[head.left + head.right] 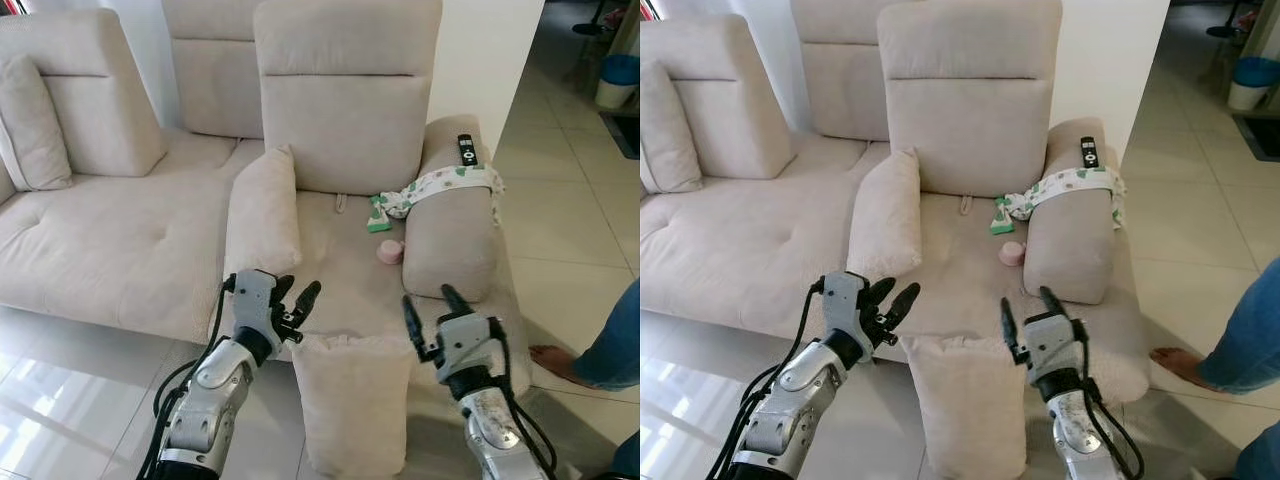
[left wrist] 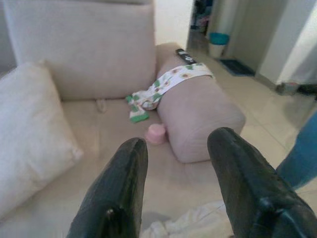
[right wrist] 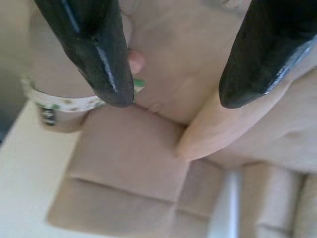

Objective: Move the pillow to the sofa from floor

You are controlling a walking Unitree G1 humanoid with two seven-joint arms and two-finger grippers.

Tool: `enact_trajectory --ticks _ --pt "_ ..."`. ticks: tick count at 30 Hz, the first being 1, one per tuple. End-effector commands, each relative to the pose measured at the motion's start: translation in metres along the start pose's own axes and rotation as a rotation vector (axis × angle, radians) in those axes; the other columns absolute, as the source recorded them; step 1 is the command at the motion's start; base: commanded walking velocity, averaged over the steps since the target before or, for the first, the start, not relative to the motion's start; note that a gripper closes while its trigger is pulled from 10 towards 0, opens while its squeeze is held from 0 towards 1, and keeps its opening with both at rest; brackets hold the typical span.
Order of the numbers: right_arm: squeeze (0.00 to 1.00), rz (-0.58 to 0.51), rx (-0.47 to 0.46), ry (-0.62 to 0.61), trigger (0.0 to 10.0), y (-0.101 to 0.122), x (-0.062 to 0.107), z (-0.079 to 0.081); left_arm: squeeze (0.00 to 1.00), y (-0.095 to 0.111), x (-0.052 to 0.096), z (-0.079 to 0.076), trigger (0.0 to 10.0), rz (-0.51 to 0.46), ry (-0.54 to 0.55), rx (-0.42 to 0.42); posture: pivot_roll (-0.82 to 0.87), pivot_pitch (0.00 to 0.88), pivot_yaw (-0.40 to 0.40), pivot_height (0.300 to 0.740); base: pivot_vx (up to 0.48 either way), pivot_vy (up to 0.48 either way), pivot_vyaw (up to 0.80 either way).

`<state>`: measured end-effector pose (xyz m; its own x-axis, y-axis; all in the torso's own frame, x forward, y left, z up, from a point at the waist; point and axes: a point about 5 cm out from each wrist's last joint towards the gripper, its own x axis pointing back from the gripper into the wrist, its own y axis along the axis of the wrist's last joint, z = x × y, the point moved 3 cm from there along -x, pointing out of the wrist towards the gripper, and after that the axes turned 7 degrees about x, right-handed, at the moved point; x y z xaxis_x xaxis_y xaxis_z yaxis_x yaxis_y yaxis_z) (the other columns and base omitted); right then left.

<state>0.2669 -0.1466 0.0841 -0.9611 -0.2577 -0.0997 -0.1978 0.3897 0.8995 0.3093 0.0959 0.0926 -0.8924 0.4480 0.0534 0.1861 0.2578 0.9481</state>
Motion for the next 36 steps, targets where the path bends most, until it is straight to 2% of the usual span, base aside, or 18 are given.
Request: enact_trajectory --ticks 1,2,5,10,18,26,36 --pt "0.00 0.001 0.018 0.040 10.0 -0.002 0.001 0.006 0.00 -0.007 0.003 0.009 10.0 0.024 0.038 0.058 0.05 0.000 0.083 0.740 0.000 0.000 0.00" --pt "0.00 0.001 0.018 0.040 10.0 -0.002 0.001 0.006 0.00 -0.007 0.003 0.009 10.0 0.024 0.038 0.058 0.05 0.000 0.083 0.740 0.000 0.000 0.00" --pt "0.00 0.003 0.027 0.059 10.0 -0.006 0.006 0.006 0.00 -0.007 0.009 0.028 10.0 -0.013 0.135 0.182 0.05 0.000 0.078 0.740 0.000 0.000 0.00" --pt "0.00 -0.004 0.016 0.018 10.0 -0.005 0.009 0.001 0.00 -0.004 0.012 0.029 10.0 -0.051 0.138 0.217 0.05 0.000 0.076 0.740 0.000 0.000 0.00" --pt "0.00 -0.001 -0.002 -0.022 10.0 -0.006 0.012 -0.003 0.00 -0.005 0.015 0.024 10.0 -0.069 0.132 0.222 0.05 0.000 0.074 0.740 0.000 0.000 0.00" --pt "0.00 -0.015 0.001 -0.032 10.0 -0.005 0.012 -0.006 0.00 -0.004 0.014 0.024 10.0 -0.063 0.122 0.178 0.06 0.000 0.070 0.740 0.000 0.000 0.00" --pt "0.00 -0.026 0.001 -0.046 10.0 -0.003 0.010 -0.007 0.00 -0.003 0.013 0.022 10.0 -0.067 0.108 0.169 0.05 0.000 0.075 0.740 0.000 0.000 0.00"
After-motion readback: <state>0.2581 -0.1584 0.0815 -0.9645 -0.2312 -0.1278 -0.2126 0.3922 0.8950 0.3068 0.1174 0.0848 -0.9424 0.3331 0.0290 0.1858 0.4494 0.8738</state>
